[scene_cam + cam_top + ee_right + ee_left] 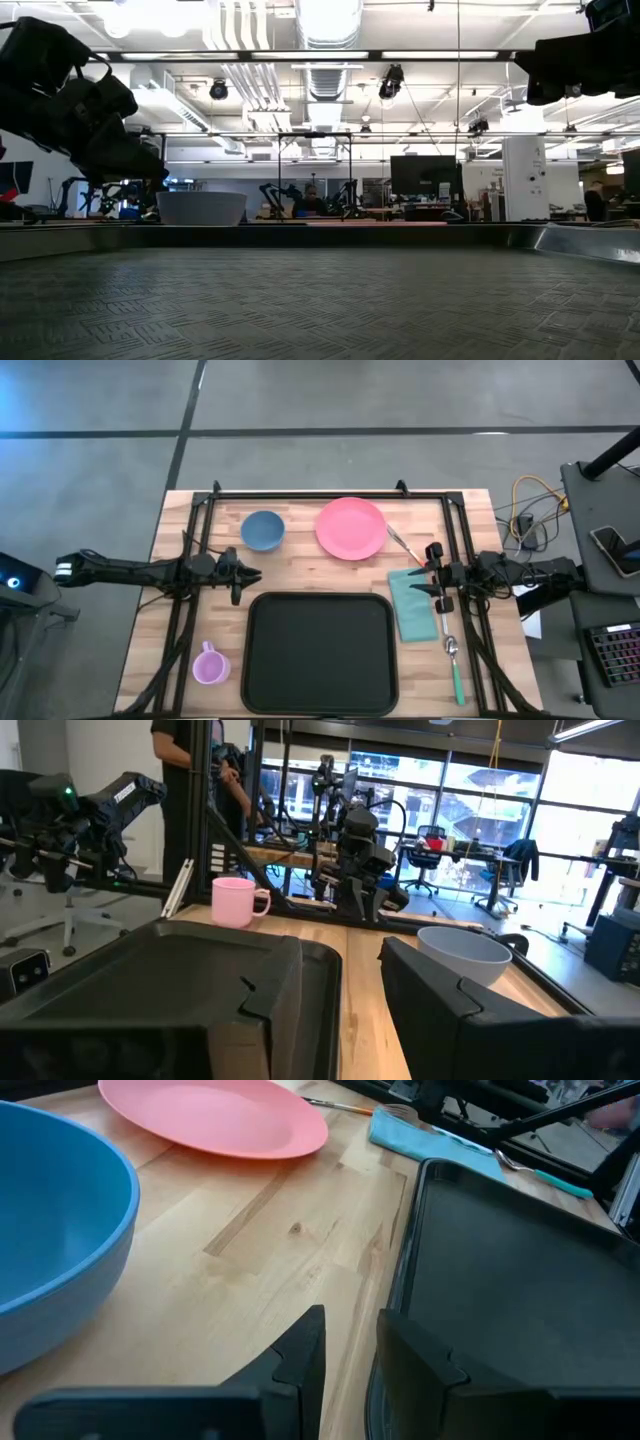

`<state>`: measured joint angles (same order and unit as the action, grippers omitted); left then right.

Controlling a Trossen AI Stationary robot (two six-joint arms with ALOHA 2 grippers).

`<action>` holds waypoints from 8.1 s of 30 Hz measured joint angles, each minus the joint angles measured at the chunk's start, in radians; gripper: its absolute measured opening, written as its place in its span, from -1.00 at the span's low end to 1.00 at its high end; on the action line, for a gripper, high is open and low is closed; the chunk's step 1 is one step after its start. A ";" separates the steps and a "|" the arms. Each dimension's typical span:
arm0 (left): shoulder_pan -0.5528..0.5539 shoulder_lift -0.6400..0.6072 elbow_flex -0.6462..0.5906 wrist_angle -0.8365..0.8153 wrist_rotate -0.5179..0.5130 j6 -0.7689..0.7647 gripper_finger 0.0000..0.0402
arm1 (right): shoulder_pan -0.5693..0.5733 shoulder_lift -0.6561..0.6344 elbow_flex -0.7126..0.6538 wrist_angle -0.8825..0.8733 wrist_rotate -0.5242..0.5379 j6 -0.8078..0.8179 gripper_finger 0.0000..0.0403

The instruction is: Set up tray

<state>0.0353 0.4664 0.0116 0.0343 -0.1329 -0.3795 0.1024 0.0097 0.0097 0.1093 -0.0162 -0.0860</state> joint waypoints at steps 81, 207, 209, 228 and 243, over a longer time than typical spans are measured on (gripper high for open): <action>-0.001 0.000 0.000 0.034 -0.002 -0.120 -0.63 | 0.000 0.260 0.000 0.161 0.514 1.205 -0.37; -0.938 0.935 1.072 -1.189 0.183 -0.493 -0.63 | 0.000 0.477 0.000 0.158 0.716 1.370 -0.37; -0.938 0.935 1.072 -1.182 0.183 -0.493 -0.63 | 0.000 0.477 0.000 0.158 0.716 1.369 -0.37; -0.938 0.935 0.944 -1.109 0.187 -0.508 -0.63 | 0.000 0.477 0.000 0.157 0.716 1.367 -0.37; -0.938 0.935 0.936 -1.110 0.187 -0.539 -0.66 | 0.000 0.478 0.000 0.149 0.716 1.369 -0.37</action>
<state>-0.9029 1.4017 0.9474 -1.0756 0.0536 -0.9184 0.1020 0.4873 0.0093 0.2588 0.6998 1.2827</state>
